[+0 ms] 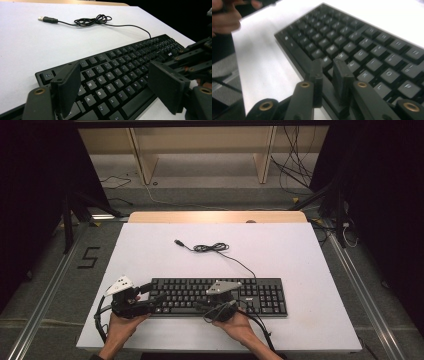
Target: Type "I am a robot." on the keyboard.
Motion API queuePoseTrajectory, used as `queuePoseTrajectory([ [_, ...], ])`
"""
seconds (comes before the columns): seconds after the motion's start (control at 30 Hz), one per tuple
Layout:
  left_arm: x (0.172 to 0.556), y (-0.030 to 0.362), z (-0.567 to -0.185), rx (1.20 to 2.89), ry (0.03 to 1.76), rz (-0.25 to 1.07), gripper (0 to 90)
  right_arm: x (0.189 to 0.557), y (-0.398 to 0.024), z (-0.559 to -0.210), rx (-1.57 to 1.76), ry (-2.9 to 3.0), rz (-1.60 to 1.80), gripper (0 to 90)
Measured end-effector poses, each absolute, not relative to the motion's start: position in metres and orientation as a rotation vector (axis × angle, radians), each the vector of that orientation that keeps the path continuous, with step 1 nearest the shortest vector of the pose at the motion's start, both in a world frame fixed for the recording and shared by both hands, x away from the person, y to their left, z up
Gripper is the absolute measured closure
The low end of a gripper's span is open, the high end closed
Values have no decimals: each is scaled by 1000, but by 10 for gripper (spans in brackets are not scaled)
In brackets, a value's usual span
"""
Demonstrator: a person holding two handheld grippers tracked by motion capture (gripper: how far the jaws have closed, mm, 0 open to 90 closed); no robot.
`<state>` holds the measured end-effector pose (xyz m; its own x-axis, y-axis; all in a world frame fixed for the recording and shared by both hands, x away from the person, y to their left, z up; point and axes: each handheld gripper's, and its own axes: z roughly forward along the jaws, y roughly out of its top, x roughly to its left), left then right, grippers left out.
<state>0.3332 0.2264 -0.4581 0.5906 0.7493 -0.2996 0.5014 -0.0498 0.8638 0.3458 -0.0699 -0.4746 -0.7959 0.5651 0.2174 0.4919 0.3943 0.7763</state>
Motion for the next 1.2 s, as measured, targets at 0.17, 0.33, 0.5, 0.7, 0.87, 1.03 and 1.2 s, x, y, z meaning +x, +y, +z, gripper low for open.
queuePoseTrajectory([
  [0.17, 333, 225, -458, 1713, 1041, 279, 263, 344, -78, -470, 987, 2530, 1419, 680],
  [0.33, 336, 223, -459, 1718, 1049, 266, 272, 343, -86, -465, 997, 2509, 1449, 594],
  [0.5, 339, 222, -460, 1713, 1056, 247, 303, 341, -93, -460, 1002, 2488, 1479, 516],
  [0.7, 342, 217, -458, 1734, 1060, 243, 367, 339, -99, -456, 1006, 2465, 1485, 437],
  [0.87, 346, 214, -456, 1752, 1061, 249, 432, 339, -102, -454, 1007, 2439, 1495, 389],
  [1.03, 353, 212, -455, 1788, 1070, 256, 550, 338, -105, -454, 1012, 2430, 1493, 358],
  [1.2, 358, 208, -456, 1827, 1064, 249, 669, 337, -108, -453, 1016, 2427, 1499, 349],
])
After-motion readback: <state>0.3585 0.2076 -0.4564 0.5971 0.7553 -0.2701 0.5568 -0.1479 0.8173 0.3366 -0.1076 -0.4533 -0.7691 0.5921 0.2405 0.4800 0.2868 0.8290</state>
